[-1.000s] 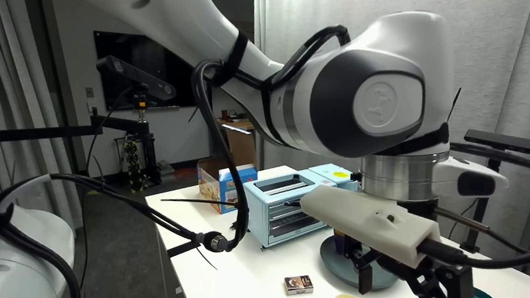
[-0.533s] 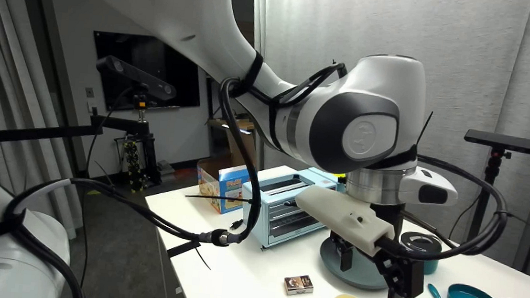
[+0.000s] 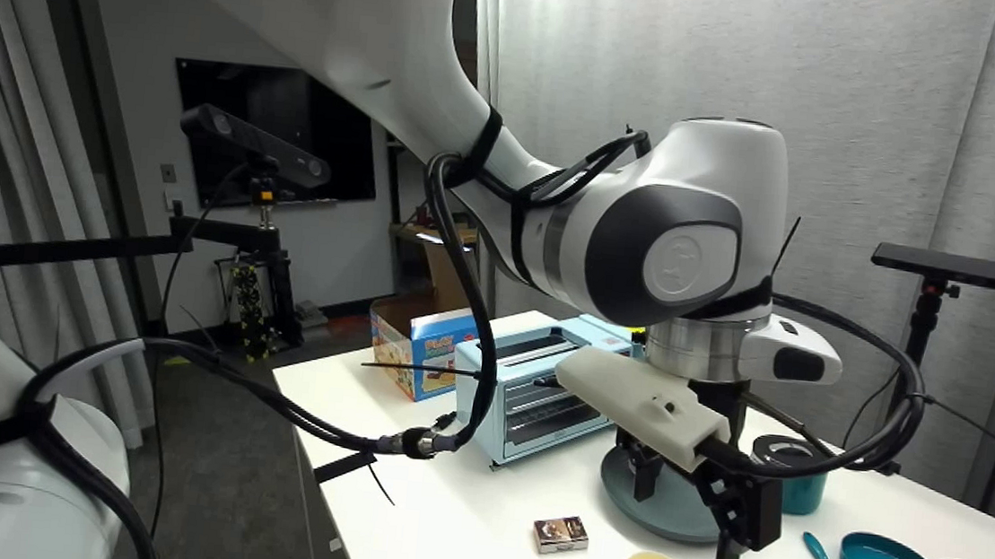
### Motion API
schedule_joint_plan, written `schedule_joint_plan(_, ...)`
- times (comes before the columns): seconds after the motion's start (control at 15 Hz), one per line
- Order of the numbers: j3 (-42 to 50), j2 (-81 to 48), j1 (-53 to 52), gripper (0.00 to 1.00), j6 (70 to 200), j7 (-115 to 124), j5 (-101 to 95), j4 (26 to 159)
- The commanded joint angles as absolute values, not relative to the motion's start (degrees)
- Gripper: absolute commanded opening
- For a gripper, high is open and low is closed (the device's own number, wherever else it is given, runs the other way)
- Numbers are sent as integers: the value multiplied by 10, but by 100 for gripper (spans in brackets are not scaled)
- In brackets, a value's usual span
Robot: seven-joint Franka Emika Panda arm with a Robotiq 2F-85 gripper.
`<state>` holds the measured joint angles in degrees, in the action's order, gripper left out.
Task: Put the things in the white bowl in the pot
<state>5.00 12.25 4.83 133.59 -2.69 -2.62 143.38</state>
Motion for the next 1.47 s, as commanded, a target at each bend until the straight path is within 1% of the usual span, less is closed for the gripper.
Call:
schedule_joint_plan(0.0, 50, 113, 49, 100, 1339, -25, -26, 1432)
schedule_joint_plan(0.4, 52, 31, 56, 100, 1371, 9, -28, 1422)
schedule_joint_plan(0.73, 63, -55, 61, 100, 1423, 35, -15, 1405)
schedule_joint_plan(1.4, 83, -178, 69, 100, 1488, 95, 5, 1325)
